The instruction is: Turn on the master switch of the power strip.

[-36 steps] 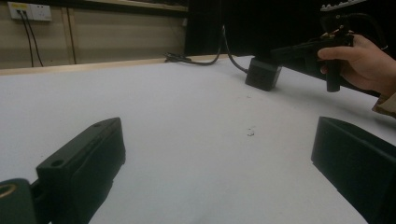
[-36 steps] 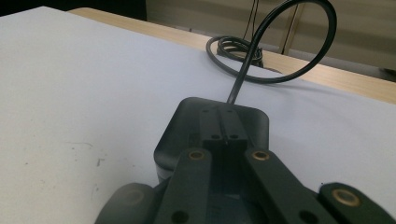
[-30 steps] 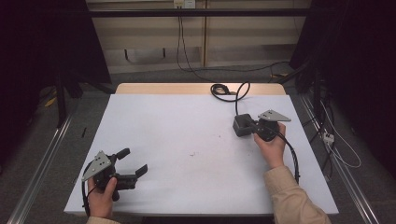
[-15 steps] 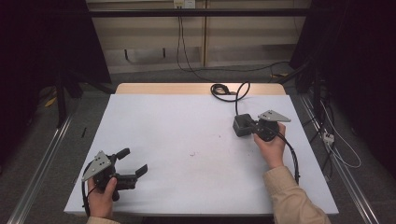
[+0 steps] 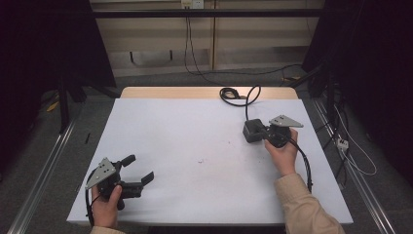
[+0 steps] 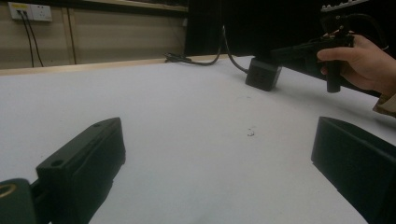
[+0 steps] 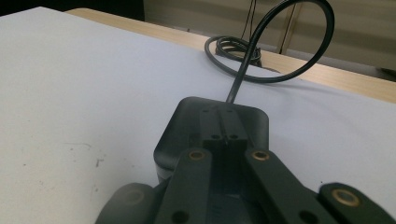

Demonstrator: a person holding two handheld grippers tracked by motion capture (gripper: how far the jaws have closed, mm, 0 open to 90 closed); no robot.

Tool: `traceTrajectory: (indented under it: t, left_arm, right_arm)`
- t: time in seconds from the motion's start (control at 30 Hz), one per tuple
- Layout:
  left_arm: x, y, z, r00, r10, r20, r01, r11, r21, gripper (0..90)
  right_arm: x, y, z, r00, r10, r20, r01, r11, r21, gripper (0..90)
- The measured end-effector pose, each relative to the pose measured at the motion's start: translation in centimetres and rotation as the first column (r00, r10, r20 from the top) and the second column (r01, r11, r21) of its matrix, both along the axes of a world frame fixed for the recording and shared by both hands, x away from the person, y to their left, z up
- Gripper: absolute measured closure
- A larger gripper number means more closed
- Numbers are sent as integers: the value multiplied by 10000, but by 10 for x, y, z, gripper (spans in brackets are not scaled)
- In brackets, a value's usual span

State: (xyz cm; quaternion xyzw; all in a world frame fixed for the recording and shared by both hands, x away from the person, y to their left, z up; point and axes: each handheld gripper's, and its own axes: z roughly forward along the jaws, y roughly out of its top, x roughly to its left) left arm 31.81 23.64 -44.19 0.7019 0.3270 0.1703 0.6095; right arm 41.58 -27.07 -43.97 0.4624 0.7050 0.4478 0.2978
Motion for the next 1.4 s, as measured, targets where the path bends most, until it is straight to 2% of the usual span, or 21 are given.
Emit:
traceTrajectory:
  t: [0.3,0.83,1.23,1.4]
  left_arm:
    - [0,0,0,10000,4,-11,-4,10000,6,25]
    - [0,0,0,10000,93,37,-93,10000,-12,25]
    - [0,0,0,9999,113,41,-113,9999,-30,25]
    - [0,0,0,10000,94,30,-94,9999,-39,25]
  right_arm:
    - [0,0,0,10000,7,7,-7,10000,-56,900]
    - [0,-1,-1,10000,-28,-25,28,9999,116,900]
    - [0,0,-1,10000,-17,-20,17,10000,-18,900]
    - [0,-1,-2,10000,-43,-43,44,9997,242,900]
